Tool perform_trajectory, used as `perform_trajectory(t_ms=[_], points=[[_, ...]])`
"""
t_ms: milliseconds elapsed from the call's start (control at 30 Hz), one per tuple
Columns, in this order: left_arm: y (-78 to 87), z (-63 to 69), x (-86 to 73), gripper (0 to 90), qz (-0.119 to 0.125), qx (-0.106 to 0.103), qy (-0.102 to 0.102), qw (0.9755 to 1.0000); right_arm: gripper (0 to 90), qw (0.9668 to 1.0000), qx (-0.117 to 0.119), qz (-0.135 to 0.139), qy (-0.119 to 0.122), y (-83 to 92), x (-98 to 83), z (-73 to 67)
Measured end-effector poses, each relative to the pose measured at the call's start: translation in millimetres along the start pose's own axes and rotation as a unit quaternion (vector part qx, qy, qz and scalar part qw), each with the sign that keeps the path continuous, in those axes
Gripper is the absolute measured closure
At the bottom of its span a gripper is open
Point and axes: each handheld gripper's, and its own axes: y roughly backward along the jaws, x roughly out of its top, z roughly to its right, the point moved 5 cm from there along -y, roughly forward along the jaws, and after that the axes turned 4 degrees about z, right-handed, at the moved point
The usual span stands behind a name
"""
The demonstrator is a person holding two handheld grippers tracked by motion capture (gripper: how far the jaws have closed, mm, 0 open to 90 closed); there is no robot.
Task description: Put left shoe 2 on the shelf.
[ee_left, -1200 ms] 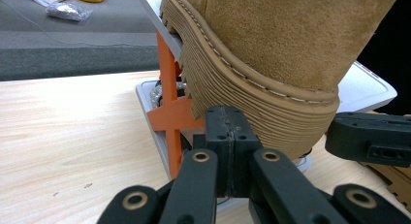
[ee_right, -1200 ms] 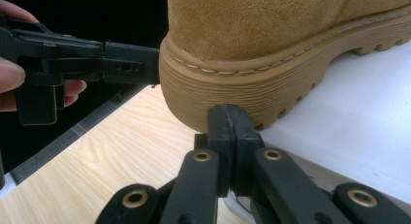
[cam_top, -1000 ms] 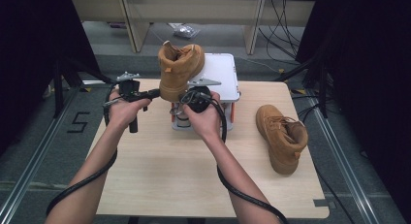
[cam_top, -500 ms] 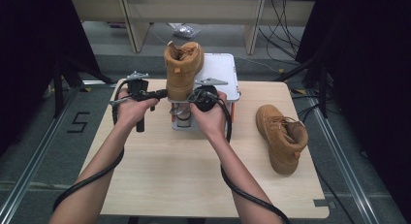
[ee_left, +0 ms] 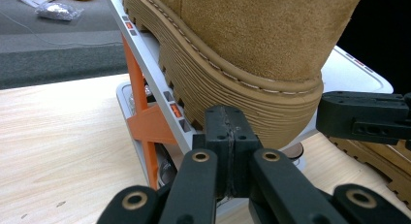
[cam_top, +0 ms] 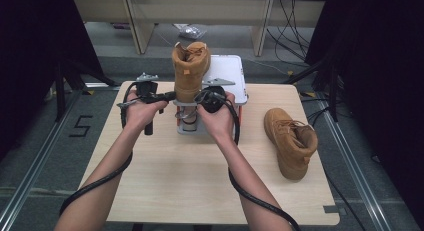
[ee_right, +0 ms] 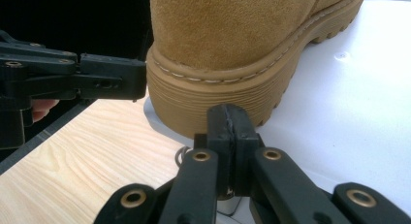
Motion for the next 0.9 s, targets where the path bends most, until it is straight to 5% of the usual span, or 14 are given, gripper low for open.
perform_trajectory(t_ms=[267,433,567,900], points=[[21.3,0.5,2.6,82.6,0.031,0.005,-0.028,0.9991,78.4,0.9999,-0.012,-0.005,0.000,14.7,-2.6,15.1],[38.1,-0.3,-3.4,76.0,0.046,0.005,-0.025,0.9986,71.3,0.9995,-0.027,0.000,-0.015,34.1,-5.9,30.7],[48.4,-0.6,-13.7,70.6,0.059,0.003,-0.026,0.9979,65.4,0.9993,-0.036,0.001,-0.004,52.3,-8.2,47.9],[52.4,-7.1,-39.4,60.4,0.061,0.016,-0.023,0.9977,54.8,0.9980,-0.057,-0.016,-0.022,84.8,-23.9,87.3]])
